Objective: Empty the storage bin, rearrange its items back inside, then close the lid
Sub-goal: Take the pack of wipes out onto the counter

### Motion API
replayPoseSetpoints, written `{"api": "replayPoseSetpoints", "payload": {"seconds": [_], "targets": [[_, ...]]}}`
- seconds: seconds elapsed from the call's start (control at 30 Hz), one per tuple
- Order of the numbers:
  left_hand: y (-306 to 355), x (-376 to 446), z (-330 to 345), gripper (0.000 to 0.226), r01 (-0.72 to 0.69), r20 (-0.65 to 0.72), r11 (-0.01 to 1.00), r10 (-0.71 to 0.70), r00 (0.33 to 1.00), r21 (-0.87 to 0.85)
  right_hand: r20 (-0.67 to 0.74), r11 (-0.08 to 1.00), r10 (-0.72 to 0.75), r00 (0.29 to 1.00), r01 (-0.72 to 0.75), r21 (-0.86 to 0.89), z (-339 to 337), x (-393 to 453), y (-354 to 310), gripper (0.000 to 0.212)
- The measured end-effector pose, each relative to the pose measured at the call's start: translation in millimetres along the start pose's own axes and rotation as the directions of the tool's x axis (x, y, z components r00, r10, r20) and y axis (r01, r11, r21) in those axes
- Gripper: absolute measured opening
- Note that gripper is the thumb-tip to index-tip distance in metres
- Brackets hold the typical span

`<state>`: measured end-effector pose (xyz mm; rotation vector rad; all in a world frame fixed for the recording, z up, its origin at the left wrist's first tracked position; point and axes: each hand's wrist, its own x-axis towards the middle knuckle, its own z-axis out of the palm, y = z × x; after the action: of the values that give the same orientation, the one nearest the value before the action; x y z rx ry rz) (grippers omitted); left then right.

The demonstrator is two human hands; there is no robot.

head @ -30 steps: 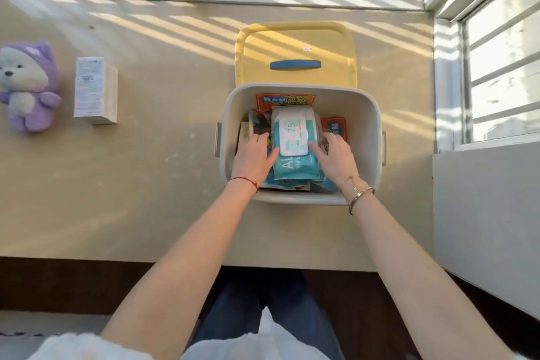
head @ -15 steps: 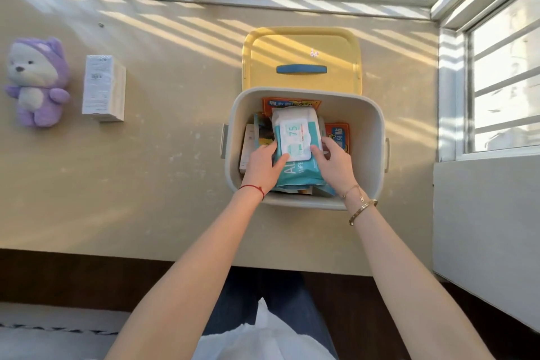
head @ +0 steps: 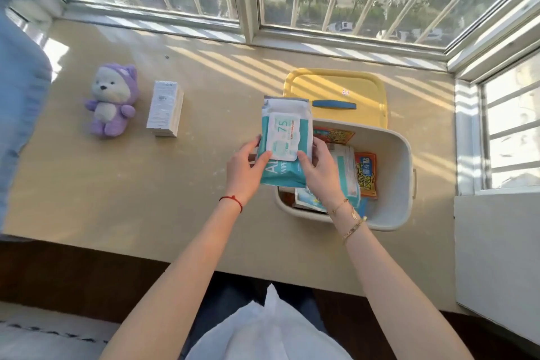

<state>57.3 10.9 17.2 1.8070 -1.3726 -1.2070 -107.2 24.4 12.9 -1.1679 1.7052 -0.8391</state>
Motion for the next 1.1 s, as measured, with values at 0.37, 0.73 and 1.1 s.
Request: {"api": "replayPoseSetpoints", "payload": {"seconds": [0.37,0.73,1.1], "targets": [[-75.4,100.2,-131.1,0.053,0.089,0.079,0.996,-0.088,0.993,-0.002,0.070,0.995,0.073,0.995,-0.067,-0.079,163.9,66.4,-61.1,0.032],[-148.1,184.4,-144.9,0.051,0.086,0.084,0.995,-0.090,0.992,0.052,0.022,0.960,0.145,0.989,-0.136,-0.246,254.0,139.0,-22.6,0.038],[-181.3,210.9,-128.8,0.052,0.037,0.079,0.990,-0.048,0.996,0.136,0.000,0.940,0.144,0.990,-0.137,-0.312,279.8,164.1,16.3,0.028]]}}
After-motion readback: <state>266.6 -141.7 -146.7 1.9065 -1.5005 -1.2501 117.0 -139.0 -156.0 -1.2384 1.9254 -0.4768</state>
